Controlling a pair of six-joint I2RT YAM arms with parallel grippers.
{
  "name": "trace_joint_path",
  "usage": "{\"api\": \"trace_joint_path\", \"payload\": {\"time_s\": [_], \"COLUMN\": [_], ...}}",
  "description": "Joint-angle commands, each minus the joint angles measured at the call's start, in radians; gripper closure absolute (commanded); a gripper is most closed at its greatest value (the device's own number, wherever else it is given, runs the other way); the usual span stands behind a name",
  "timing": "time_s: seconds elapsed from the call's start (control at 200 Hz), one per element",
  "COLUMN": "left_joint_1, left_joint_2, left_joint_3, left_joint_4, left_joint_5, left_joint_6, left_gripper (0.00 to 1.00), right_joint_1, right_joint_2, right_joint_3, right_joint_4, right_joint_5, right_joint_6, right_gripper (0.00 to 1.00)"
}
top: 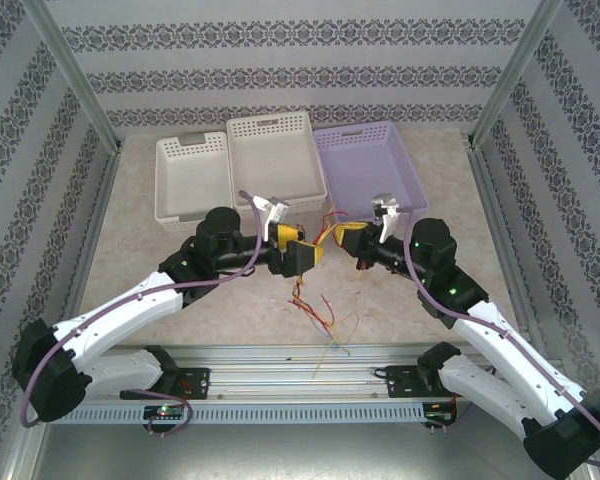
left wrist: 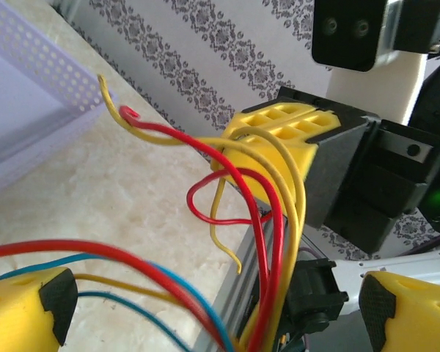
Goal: Untangle the cables
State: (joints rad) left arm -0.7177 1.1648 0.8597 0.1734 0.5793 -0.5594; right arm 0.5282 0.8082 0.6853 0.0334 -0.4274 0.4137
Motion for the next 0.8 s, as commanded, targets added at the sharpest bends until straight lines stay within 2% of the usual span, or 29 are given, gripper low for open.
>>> {"api": "trace_joint_path", "payload": {"time_s": [0.0,0.19,0.39,0.605,0.794], "left_joint_1": [0.012,0.014,0.030,0.031,0.031], "left_joint_2": [0.011,-0.014,-0.109,-0.036,-0.001], "left_joint_3": [0.061,0.047,-0.007,0.037,0.068], "left_joint_4": [0.044,-0.004,0.029,0.045,-0.025], "left_joint_5": [0.054,0.046,-0.035,0.008,0.008], "left_joint_6": [-0.015,0.015,0.004,-0.030,-0.003], "left_gripper": [0.00,0.01,0.01,0.01,0.00], "right_joint_1": [0.020,0.035,0.036,0.058,0.073], "right_joint_2": [0.001,0.003,-0.013,-0.005,-0.002], "right_joint_3": [0.036,0.034,0.017,0.029,0.035], "right_joint_4": [0.022,0.015,0.020,0.028,0.028], "right_joint_5": [0.008,0.022,0.017,0.007,0.015], "right_joint_6": [-0.036,-0.048,-0.053,-0.062,-0.073], "right_gripper": [1.00,1.00,1.00,1.00,1.00]}}
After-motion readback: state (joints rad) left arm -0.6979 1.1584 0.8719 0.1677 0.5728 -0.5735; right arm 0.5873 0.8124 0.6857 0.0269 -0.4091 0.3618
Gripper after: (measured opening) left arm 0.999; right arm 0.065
